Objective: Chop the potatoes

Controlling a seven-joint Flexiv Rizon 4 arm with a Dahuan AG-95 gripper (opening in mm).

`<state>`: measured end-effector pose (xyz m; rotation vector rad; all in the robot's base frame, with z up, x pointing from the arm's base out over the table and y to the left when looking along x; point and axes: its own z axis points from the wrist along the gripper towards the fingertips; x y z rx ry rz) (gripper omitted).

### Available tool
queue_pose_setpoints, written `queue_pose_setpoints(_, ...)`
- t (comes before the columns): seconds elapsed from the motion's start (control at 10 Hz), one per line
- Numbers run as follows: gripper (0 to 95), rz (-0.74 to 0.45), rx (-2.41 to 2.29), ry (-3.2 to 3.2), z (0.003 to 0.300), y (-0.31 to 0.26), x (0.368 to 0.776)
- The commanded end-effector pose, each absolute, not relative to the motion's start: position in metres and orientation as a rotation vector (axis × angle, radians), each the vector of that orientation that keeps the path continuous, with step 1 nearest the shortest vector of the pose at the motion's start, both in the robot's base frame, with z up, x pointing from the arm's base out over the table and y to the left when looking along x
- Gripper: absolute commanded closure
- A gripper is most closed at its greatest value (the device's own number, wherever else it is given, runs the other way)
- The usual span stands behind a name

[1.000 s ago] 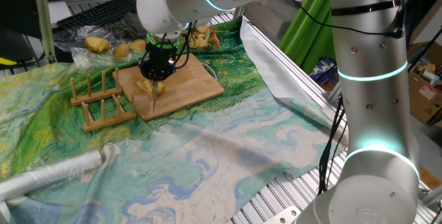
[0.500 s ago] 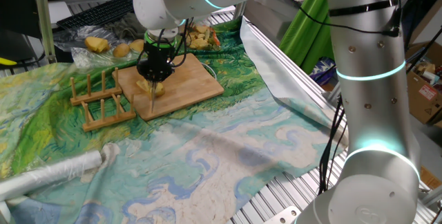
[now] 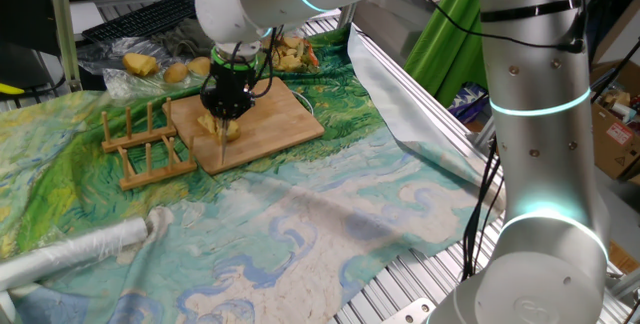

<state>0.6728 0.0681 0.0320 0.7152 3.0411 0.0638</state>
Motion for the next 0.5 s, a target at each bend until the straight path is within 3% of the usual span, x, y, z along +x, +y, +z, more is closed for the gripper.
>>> queue_pose_setpoints(0.1,95.0,0.043,0.734,3.052,0.009,0.067,0.667)
queue_pose_setpoints(0.3,95.0,0.148,0.806,3.043,0.02,0.068,0.671)
queue_pose_setpoints(0.5,95.0,0.106,0.775,3.073,0.026,0.068,0.67)
